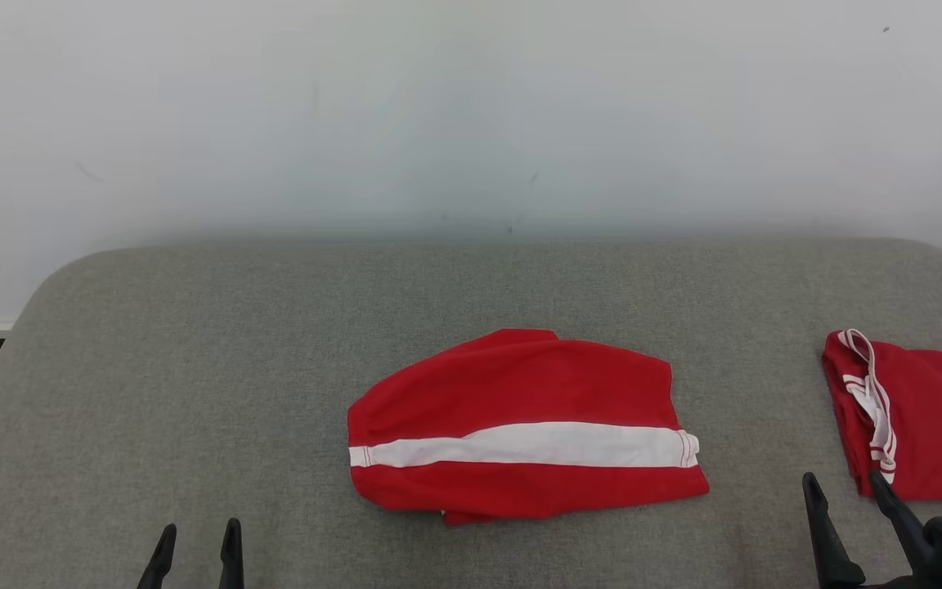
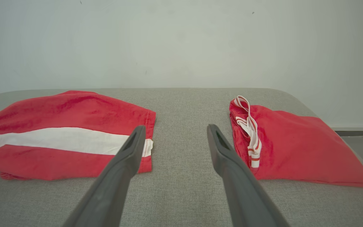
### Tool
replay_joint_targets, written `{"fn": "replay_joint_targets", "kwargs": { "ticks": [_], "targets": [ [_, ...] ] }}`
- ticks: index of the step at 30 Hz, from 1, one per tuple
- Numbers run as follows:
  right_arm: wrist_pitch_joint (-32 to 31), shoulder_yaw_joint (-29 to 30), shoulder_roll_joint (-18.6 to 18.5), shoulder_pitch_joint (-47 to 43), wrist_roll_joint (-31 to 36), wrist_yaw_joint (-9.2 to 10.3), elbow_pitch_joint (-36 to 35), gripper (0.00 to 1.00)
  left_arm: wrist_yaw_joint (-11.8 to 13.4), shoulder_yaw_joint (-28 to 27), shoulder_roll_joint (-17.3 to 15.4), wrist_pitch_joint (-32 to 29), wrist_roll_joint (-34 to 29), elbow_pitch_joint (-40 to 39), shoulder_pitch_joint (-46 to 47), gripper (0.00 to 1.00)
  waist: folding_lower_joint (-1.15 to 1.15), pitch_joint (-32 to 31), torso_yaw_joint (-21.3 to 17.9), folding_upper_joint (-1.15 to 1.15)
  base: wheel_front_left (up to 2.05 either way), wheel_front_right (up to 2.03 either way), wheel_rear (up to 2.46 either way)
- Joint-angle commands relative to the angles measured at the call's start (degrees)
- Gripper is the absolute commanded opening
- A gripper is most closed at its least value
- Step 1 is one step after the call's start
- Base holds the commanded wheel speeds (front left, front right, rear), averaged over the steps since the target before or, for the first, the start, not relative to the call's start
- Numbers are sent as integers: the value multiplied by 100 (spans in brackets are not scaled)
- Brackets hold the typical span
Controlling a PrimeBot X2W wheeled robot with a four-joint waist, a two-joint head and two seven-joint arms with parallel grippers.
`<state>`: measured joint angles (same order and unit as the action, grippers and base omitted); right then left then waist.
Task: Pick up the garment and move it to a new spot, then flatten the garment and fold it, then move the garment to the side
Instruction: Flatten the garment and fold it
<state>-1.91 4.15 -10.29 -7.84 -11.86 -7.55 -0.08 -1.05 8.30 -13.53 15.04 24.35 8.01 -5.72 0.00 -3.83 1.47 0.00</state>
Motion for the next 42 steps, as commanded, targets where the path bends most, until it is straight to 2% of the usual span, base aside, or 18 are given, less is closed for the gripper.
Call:
{"fn": "replay_joint_targets", "kwargs": {
  "ticks": [1,13,15,21,28,37,41,42],
  "targets": [
    [35,-15,-18,26,-33,14,15,100,-25,-17,5,17,-21,14,35,100,0,10,-14,0,0,0,0],
    [-46,-192,-159,246,-69,14,62,100,-94,102,73,-201,166,172,299,100,0,142,-4,0,0,0,0],
    [-104,-250,-193,337,-65,14,56,100,-153,161,90,-394,223,233,481,100,0,184,7,0,0,0,0],
    [-234,-467,-244,602,-6,14,-7,100,-399,520,114,-1491,532,835,1390,100,0,351,18,0,0,0,0],
    [-163,-769,-259,928,-87,14,92,100,-559,760,126,-2401,929,1742,2403,100,0,678,-228,0,0,0,0],
    [6,-1069,-251,1317,-133,14,360,100,-642,950,62,-2861,1333,2419,3004,100,0,1013,-587,0,0,0,0],
    [55,-1092,-261,1364,-154,14,440,100,-647,959,24,-2857,1421,2517,3053,99,0,1015,-638,0,0,0,0],
    [65,-1092,-270,1362,-160,14,457,100,-649,973,4,-2851,1436,2512,3050,39,0,1009,-643,0,0,0,0]
  ]
}}
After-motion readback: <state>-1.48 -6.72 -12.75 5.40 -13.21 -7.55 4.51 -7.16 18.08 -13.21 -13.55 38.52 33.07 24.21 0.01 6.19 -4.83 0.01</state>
